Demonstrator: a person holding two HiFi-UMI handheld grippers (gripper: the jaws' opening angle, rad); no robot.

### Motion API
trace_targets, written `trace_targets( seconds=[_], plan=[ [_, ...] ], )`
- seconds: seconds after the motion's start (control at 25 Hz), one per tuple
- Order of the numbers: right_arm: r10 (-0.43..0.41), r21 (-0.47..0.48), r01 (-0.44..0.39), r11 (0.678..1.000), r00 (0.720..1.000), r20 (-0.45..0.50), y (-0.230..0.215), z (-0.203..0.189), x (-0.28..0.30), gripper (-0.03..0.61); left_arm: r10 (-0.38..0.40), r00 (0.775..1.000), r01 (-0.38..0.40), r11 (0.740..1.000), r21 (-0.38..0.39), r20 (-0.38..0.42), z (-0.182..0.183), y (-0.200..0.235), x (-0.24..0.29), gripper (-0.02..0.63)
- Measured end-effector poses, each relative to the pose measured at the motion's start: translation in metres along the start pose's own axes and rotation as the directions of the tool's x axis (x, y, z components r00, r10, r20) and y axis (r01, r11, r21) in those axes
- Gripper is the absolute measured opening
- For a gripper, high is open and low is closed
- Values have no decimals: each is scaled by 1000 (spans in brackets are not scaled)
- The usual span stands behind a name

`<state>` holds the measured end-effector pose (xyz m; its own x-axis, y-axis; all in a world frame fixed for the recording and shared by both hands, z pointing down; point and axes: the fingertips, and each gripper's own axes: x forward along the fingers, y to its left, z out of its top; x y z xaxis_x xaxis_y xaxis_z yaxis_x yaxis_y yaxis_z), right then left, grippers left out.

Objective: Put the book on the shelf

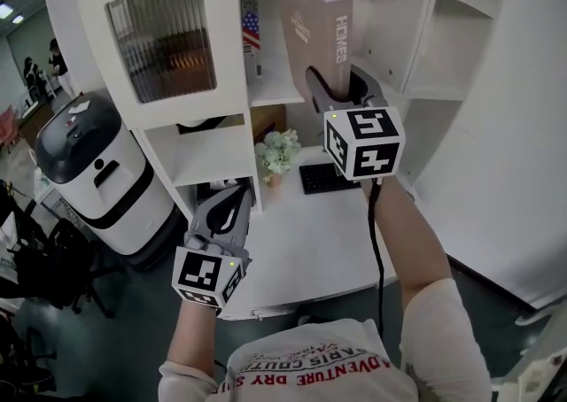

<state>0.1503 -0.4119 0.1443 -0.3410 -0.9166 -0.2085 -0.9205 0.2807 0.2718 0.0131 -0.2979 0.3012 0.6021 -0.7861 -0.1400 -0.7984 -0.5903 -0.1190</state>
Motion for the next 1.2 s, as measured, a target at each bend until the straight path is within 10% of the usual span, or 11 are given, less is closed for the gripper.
trace_targets(
  seconds=[1.2],
  plan=[
    [51, -45, -55, 997, 995, -86, -24, -42, 153, 172, 108, 994, -108, 994, 18, -18, -15, 60, 80, 5]
  ],
)
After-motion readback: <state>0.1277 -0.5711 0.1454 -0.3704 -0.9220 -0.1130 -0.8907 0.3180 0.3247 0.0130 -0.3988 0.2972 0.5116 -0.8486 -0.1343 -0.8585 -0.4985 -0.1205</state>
